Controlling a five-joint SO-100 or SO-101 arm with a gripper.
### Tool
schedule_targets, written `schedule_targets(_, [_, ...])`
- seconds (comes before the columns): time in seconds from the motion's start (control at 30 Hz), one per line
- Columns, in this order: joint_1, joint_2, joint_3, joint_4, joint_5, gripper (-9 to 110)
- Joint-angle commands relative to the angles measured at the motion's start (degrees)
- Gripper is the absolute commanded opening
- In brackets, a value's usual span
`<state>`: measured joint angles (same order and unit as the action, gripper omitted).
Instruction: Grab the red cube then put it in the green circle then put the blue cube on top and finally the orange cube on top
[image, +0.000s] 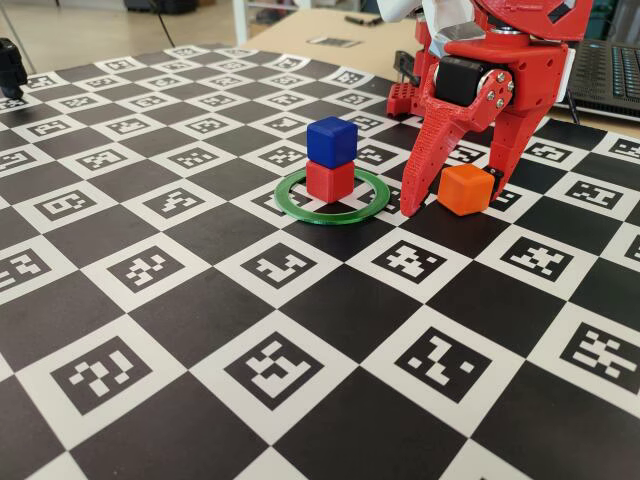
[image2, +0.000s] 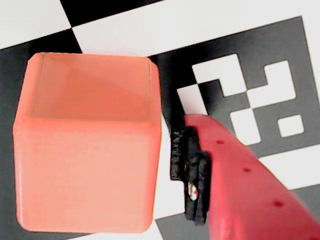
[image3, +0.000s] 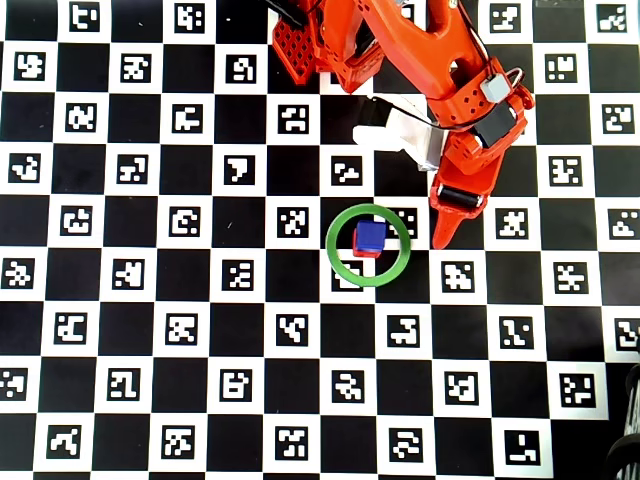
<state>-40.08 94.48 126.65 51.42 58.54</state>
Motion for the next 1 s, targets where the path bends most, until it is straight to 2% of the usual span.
schedule_targets(0.0, [-0.2,1.7,0.3,1.1,0.1,46])
schedule_targets(0.2, [-0.7,1.7,-0.2,2.4,0.2,43])
schedule_targets(0.43, [-1.1,1.8,-0.4,1.9,-0.4,33])
schedule_targets(0.67, [-0.9,2.0,-0.7,1.2,-1.0,18])
schedule_targets(0.97, [0.9,2.7,-3.3,4.0,-2.7,12])
